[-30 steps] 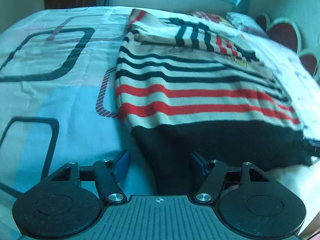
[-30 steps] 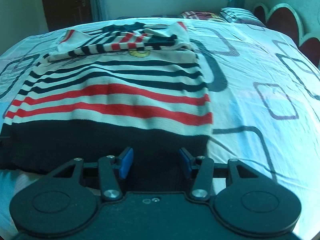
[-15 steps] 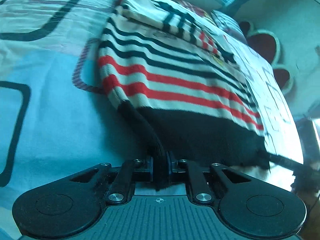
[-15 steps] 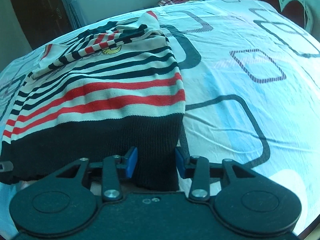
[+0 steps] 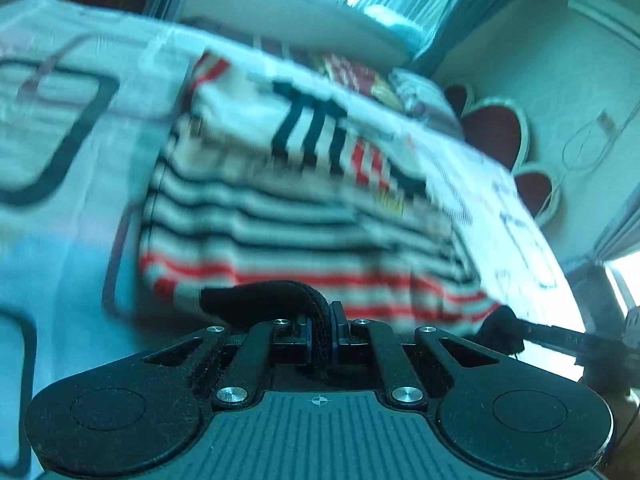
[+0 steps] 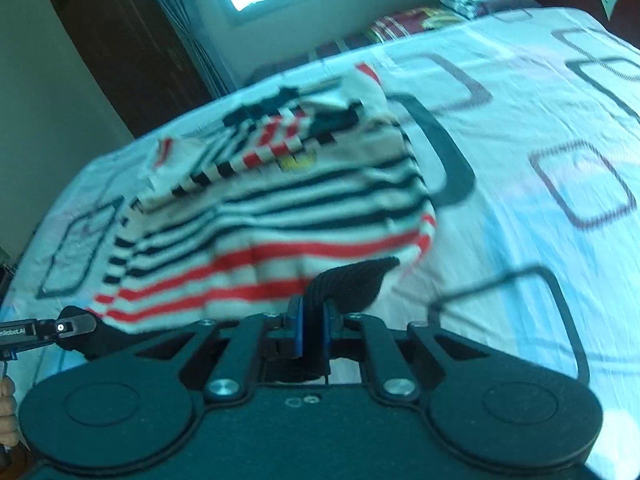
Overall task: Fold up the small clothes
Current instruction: 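Grasp the black ribbed hem with both grippers, then lift the hem with both grippers and fold it over toward the collar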
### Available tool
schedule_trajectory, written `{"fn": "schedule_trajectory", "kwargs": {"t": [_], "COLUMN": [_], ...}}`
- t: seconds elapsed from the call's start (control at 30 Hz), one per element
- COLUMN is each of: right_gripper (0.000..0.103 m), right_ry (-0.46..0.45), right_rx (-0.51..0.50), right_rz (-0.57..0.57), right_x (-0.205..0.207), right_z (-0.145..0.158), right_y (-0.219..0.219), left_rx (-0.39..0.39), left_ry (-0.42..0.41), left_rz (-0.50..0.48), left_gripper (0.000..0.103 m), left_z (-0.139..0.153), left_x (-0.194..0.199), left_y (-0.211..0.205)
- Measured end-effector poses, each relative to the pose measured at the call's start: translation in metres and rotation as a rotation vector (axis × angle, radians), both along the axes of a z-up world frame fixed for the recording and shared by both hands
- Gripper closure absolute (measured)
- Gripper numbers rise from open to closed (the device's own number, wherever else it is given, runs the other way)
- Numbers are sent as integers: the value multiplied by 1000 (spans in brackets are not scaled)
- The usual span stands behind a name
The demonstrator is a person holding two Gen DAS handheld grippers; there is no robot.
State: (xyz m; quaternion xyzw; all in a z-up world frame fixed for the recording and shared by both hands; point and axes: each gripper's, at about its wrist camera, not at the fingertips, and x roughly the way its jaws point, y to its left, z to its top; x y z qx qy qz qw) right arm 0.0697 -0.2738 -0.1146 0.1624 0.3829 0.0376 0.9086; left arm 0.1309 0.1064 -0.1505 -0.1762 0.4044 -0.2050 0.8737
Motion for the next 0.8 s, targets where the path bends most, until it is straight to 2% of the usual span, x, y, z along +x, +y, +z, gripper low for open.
{"fn": "schedule_trajectory", "kwargs": {"t": [0.17, 0.3, 0.5, 0.8], "right_gripper": [93, 93, 93, 93], "right_ry": [-91, -141, -168, -148], "right_rx": [60, 58, 106, 120], "right_rz": [-10, -10, -35, -70], "right_x": [39, 87, 166, 283], "right_z": [20, 29, 21, 3], "right_y": [-15, -24, -39, -61], "left_rx": [-1, 3, 37, 70], "left_ry": [-76, -135, -199, -181], "left_rz": [49, 83, 119, 235], "left_gripper": [95, 95, 95, 95], "left_z": [18, 28, 35, 20], "left_x": [43, 86, 158, 279], "left_y": [-3, -11, -29, -41]}}
